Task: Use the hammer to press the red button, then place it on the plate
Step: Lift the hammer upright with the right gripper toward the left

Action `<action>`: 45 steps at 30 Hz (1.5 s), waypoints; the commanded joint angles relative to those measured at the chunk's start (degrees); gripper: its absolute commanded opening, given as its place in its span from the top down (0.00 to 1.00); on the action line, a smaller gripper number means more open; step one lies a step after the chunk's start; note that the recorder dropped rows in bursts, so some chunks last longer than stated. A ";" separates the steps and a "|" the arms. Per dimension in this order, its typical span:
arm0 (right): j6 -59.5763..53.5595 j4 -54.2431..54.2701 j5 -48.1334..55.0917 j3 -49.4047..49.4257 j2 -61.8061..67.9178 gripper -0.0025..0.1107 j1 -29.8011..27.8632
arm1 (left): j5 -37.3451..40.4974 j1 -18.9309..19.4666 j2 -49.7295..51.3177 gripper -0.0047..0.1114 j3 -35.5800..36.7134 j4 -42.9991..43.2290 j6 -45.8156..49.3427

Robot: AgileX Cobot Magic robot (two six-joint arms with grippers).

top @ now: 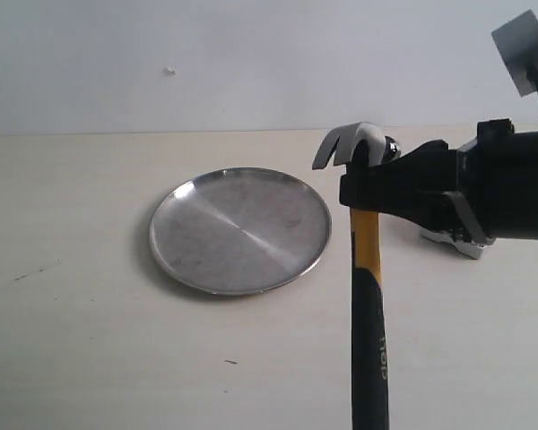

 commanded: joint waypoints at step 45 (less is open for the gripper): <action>-13.17 11.69 4.68 -10.34 15.74 0.98 -0.04 | -32.39 -0.23 9.01 0.96 -0.15 32.00 -28.80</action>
